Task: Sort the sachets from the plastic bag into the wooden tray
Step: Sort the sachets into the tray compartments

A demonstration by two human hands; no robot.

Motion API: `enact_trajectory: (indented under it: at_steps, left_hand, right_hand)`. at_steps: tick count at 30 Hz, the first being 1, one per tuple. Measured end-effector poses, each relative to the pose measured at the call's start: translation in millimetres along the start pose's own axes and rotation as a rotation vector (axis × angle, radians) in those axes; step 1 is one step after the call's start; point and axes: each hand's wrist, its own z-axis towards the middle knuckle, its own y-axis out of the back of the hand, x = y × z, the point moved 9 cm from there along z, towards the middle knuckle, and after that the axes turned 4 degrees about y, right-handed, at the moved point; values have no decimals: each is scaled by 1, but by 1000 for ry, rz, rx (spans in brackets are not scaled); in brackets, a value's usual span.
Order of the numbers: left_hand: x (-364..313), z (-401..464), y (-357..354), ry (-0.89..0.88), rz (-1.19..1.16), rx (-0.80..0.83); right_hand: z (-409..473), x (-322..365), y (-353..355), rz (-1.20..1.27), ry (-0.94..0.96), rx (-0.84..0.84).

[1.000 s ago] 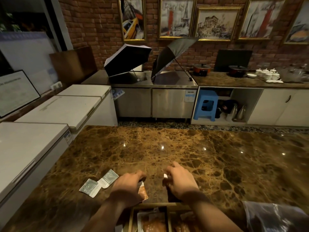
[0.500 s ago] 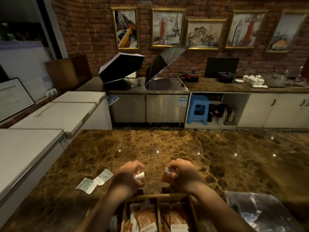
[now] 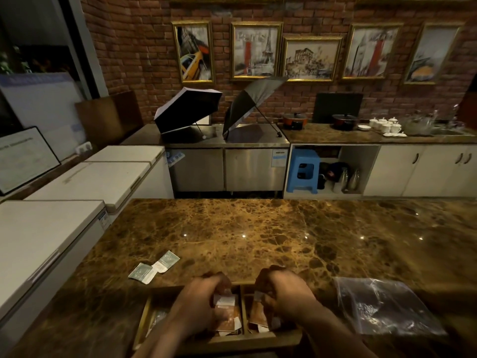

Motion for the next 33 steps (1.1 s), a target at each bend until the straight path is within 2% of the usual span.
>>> enact_trajectory:
  at_steps: [2, 4, 8, 13, 16, 21, 26, 29, 33]
  left_hand:
    - [-6, -4, 4, -64, 78, -51]
    - [-11, -6, 7, -126, 107, -74]
    - [-19, -12, -2, -203, 160, 18]
    - [-18, -16, -7, -218, 180, 67]
    - [-14, -14, 5, -221, 121, 24]
    - [42, -4, 58, -22, -34, -184]
    - [137, -1, 93, 237, -140, -332]
    - [192, 2, 100, 323, -180, -365]
    - [223, 14, 104, 392, -12, -333]
  right_hand:
    - [-7, 4, 6, -37, 62, -63]
    - [-13, 10, 5, -80, 145, -54]
    - [-20, 24, -9, -124, 280, 26]
    - [-17, 34, -24, -230, 333, 49]
    - [-10, 46, -12, -259, 370, -25]
    - [25, 72, 2, -175, 334, -98]
    - [66, 107, -14, -98, 336, -98]
    - [94, 130, -27, -60, 282, -113]
    - [127, 162, -47, -121, 301, -40]
